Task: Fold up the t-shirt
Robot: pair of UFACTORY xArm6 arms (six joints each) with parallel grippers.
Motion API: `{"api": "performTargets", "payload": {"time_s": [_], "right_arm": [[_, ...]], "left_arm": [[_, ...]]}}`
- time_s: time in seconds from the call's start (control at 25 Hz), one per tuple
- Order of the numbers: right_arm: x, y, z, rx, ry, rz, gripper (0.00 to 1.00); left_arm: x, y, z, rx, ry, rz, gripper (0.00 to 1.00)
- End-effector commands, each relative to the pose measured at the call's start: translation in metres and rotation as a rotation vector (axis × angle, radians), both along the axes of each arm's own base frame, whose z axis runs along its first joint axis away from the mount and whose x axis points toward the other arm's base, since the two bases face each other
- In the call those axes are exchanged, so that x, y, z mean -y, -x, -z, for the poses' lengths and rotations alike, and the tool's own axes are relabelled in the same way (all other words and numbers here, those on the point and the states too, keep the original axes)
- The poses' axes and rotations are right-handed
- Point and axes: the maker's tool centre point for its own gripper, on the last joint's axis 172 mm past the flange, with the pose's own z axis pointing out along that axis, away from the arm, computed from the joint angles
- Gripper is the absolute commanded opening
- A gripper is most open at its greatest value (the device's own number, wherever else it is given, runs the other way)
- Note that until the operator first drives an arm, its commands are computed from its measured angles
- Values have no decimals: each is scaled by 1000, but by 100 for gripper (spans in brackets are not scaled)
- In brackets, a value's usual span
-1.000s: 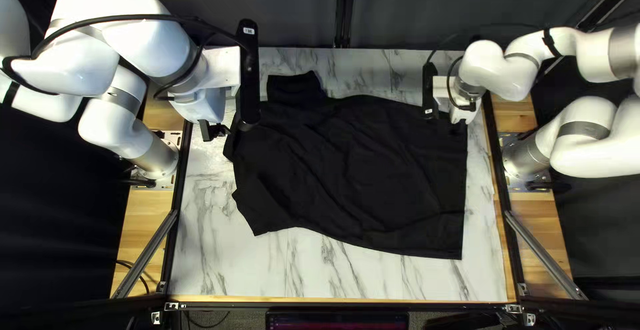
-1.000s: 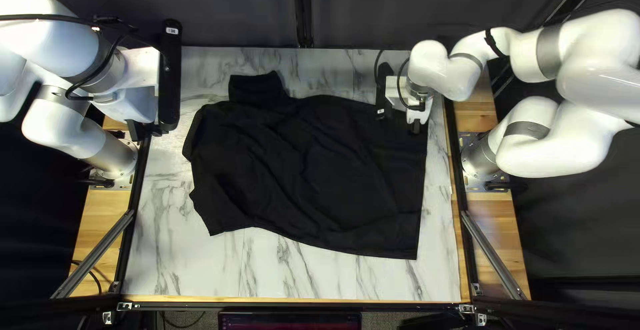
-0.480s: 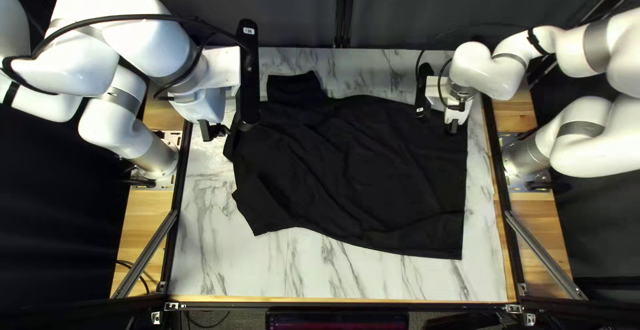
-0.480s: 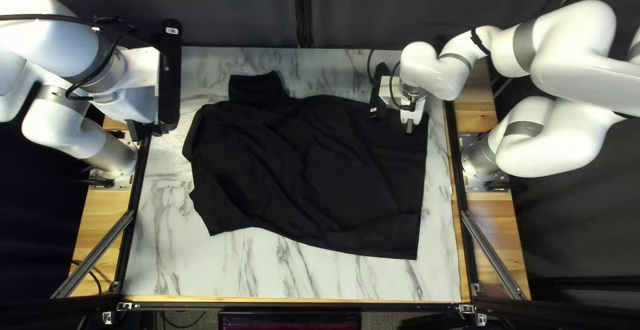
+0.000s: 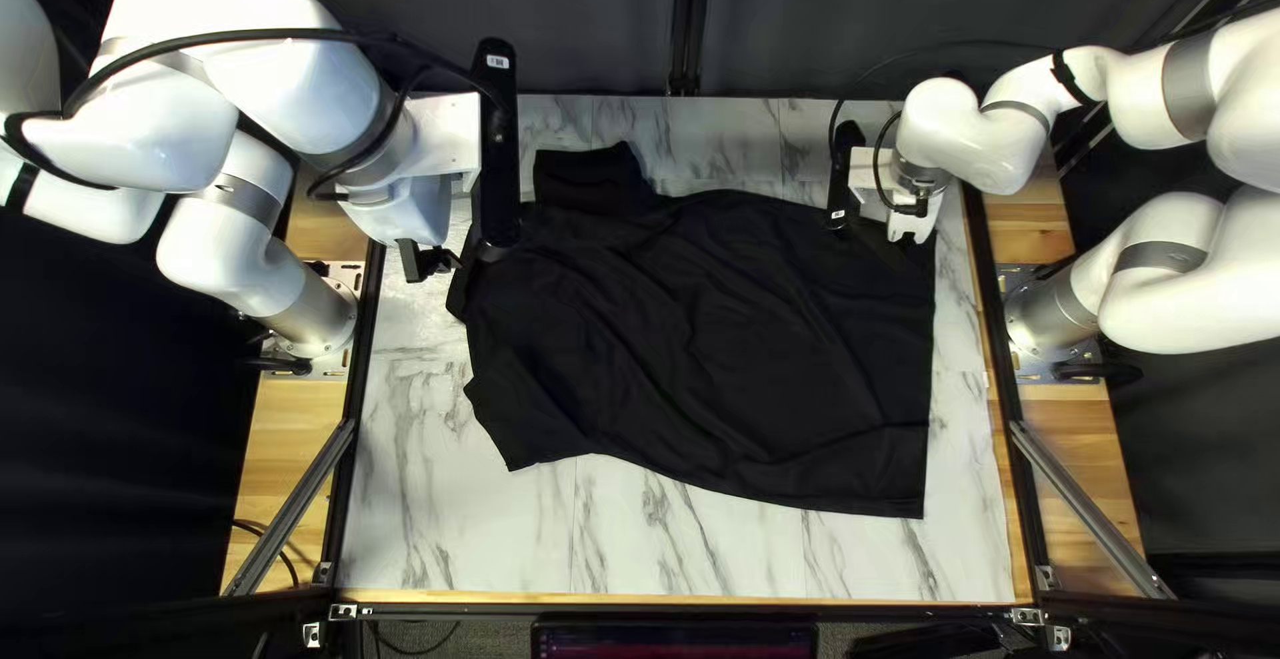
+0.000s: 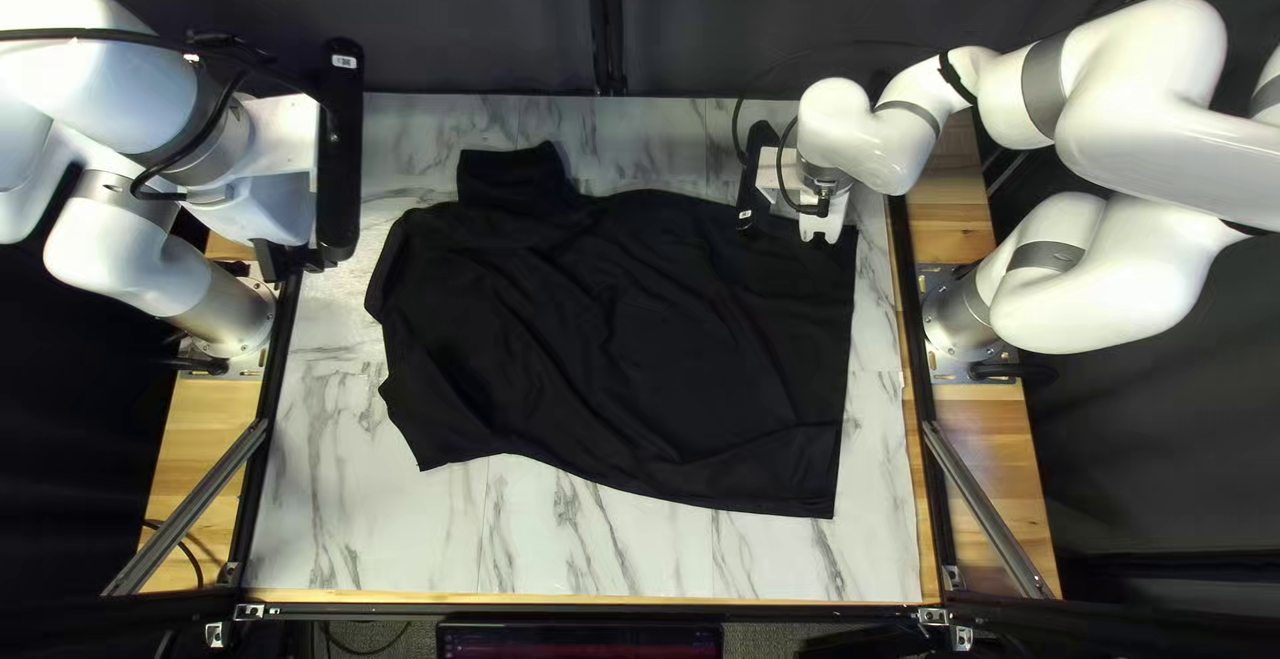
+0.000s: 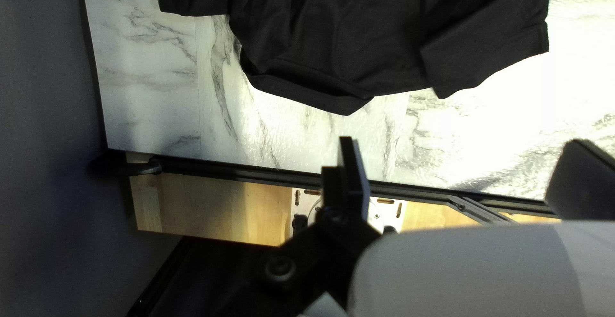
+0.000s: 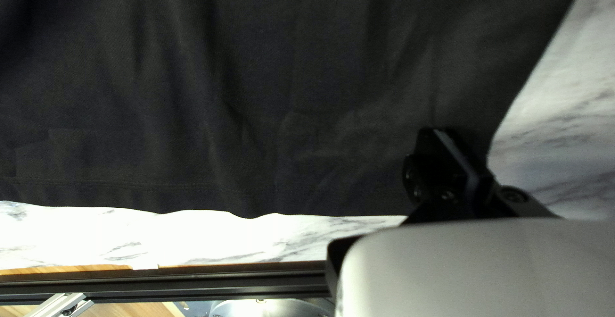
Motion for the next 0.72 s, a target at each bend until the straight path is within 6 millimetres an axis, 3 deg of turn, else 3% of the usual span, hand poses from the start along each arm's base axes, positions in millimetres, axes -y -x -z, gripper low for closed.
{"api": "performTargets", "payload": {"time_s": [0.04, 0.16, 0.2, 0.24, 0.4, 0.72], "right_arm": [[1, -1, -6, 3, 6, -4, 0], [0, 0, -9, 2, 7, -5, 0], [0, 1, -9, -1, 5, -3, 96], [-1, 1, -9, -4, 3, -1, 100], [-2, 0, -11, -12, -4, 3, 100], [-1, 20, 2, -34, -20, 18, 100]], "left_arm": [[0, 0, 0, 0, 0, 0, 100], [0, 0, 0, 0, 0, 0, 100], [0, 0, 0, 0, 0, 0, 100], [0, 0, 0, 0, 0, 0, 100], [0, 0, 0, 0, 0, 0, 100], [0, 0, 0, 0, 0, 0, 100]]}}
